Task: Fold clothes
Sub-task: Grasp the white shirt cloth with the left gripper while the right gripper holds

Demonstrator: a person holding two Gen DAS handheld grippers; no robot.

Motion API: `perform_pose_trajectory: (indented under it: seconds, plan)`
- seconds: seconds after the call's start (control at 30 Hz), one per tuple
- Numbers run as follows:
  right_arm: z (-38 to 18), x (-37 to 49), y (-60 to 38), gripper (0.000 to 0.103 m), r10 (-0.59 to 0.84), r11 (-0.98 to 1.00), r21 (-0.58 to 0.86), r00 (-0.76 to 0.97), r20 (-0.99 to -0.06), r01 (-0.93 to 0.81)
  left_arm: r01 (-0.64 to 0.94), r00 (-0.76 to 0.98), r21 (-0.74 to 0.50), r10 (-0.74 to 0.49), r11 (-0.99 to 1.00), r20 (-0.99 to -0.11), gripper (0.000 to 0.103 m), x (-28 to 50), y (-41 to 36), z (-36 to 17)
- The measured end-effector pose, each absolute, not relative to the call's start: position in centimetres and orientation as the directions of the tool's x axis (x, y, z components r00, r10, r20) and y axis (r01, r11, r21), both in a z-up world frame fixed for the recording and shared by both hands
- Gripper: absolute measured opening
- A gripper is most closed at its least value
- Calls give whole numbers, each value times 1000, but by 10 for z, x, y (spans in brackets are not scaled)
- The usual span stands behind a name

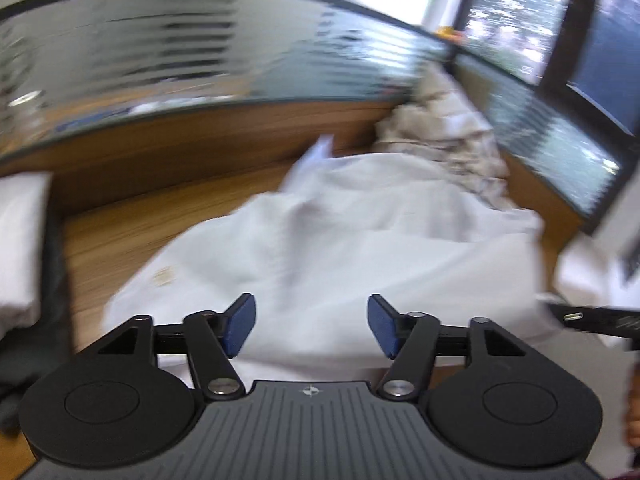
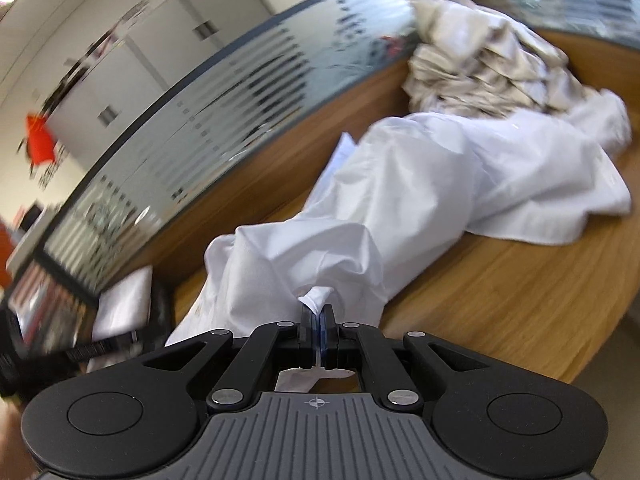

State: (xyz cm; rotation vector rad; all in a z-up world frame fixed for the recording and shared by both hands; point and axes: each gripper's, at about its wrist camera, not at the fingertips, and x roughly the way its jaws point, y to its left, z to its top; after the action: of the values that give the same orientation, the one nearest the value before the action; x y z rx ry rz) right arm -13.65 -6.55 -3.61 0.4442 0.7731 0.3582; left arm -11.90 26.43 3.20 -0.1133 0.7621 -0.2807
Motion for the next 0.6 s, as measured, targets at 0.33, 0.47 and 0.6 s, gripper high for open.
perform_pose_trajectory:
  seconds: [0.33,0.47,0.6]
  plan:
    - [-28,-149,-38,5,487,868,409,649,-584,-282,426,533,-331,-529,842,-660,82,-111,189,57]
    - [-27,-153,-31,5,501,862,395,649,-573,-318,413,496,-298,-487,861,-719,82,-103,173,45]
    - [-25,-154,-28,5,508,860,380,650,-566,-341,404,483,-298,-478,865,-733,73,-95,173,36]
